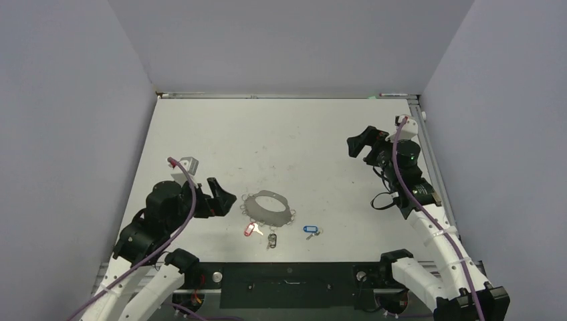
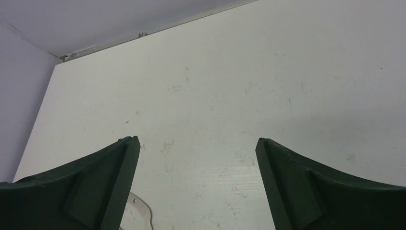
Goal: Put the keys on the keyring
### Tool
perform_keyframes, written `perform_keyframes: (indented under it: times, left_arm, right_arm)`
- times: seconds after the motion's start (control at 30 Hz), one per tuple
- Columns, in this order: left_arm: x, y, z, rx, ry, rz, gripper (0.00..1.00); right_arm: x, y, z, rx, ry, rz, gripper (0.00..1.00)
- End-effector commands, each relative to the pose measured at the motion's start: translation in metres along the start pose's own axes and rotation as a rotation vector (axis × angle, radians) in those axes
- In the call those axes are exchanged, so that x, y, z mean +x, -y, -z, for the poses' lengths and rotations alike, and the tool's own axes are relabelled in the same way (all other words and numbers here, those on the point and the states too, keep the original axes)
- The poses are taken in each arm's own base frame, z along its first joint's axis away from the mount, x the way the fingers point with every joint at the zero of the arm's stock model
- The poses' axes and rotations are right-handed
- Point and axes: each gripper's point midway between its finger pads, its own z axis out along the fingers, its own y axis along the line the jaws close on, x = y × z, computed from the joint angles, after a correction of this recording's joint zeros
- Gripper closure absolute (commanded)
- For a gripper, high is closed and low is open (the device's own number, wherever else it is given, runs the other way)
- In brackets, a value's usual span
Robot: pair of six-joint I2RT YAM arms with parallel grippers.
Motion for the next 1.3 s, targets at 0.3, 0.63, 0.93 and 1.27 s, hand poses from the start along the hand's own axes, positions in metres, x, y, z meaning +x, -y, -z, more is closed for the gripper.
perform_keyframes:
  times: [0.3,0.63,0.93,1.27]
  left_arm:
    - [-0.011,0.027,-0.006,0.101,0.015,0.165,0.04]
    - [-0.026,-0.014,-0.008,-0.14,0.074,0.093,0.04]
    - [-0.04,-0.007,-0.017,-0.106,0.062,-0.112,0.04]
    - [-0.027,-0.011,-0.033,-0.091,0.032,-0.135,0.03]
  right_arm:
    - [0.026,0.002,-0.003,0.004,-0.124,-0.018,0.06]
    - [0.059,0.007,0.009,0.073,-0.245,-0.055,0.05]
    - [0.166,-0.028,0.048,0.041,-0.602,0.019,0.08]
    - [0.245,-0.026,0.094,-0.019,-0.752,0.048,0.34]
